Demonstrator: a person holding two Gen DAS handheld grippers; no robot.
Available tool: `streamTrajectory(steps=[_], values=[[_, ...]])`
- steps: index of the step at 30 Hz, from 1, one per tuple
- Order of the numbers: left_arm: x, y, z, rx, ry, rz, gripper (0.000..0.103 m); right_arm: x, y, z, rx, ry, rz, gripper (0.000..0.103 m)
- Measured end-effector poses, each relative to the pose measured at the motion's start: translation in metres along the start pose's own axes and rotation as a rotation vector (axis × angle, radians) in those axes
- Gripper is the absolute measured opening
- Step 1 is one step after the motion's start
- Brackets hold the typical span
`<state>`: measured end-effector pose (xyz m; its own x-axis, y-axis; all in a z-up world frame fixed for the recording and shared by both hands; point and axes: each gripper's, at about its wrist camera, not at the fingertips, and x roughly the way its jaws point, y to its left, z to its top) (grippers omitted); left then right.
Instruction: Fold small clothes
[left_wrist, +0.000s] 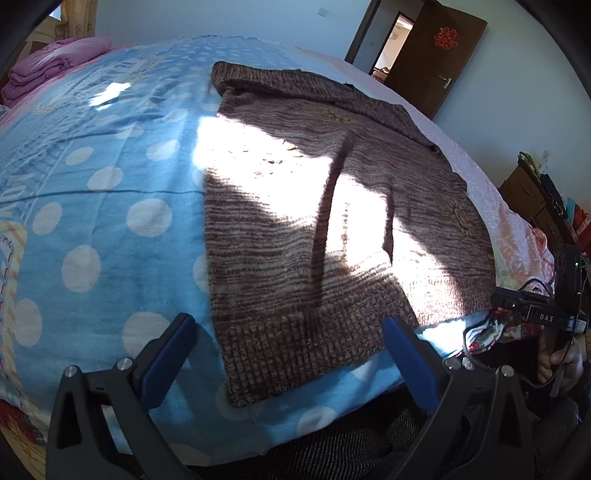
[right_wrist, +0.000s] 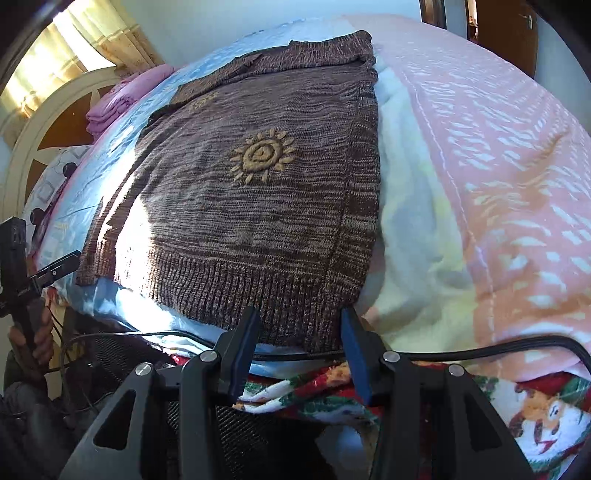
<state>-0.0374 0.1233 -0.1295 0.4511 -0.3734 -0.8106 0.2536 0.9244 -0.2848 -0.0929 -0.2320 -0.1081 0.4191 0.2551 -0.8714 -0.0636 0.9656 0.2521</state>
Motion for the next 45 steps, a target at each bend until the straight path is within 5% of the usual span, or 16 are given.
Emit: streamTrajectory(steps=[3, 6, 9, 11, 13, 20, 31, 34, 38, 45], values=[[0.002, -0.004, -0.002, 0.002, 0.009, -0.003, 0.102, 0.000, 0.002, 0.000, -0.003, 0.013, 0.001, 0.044], [0.000, -0.005, -0.005, 0.011, 0.007, 0.011, 0.089, 0.002, -0.001, 0.001, 0.013, 0.023, -0.016, 0.018], [-0.003, -0.001, -0.006, -0.004, -0.002, 0.011, 0.063, -0.001, -0.007, 0.002, 0.051, 0.024, 0.035, 0.010], [-0.006, 0.008, -0.004, -0.062, 0.003, -0.023, 0.031, -0.006, -0.007, 0.004, 0.053, 0.017, 0.053, 0.008], [-0.005, 0.018, -0.002, -0.122, 0.019, -0.060, 0.014, -0.016, -0.005, 0.008, 0.070, -0.011, 0.101, 0.006], [-0.024, 0.034, 0.029, -0.221, -0.036, -0.167, 0.013, -0.062, 0.002, 0.053, 0.093, -0.163, 0.227, 0.005], [-0.029, 0.037, 0.126, -0.139, -0.126, -0.060, 0.008, -0.050, -0.002, 0.143, 0.115, -0.267, 0.158, 0.005], [-0.029, 0.040, 0.121, -0.100, -0.105, -0.037, 0.022, -0.033, -0.008, 0.158, 0.131, -0.269, 0.106, 0.005], [-0.028, 0.044, 0.087, -0.087, -0.051, -0.036, 0.058, -0.009, -0.017, 0.169, 0.160, -0.252, 0.085, 0.005], [-0.001, 0.041, 0.017, -0.176, 0.113, -0.112, 0.059, -0.005, -0.018, 0.159, 0.132, -0.248, 0.076, 0.005]])
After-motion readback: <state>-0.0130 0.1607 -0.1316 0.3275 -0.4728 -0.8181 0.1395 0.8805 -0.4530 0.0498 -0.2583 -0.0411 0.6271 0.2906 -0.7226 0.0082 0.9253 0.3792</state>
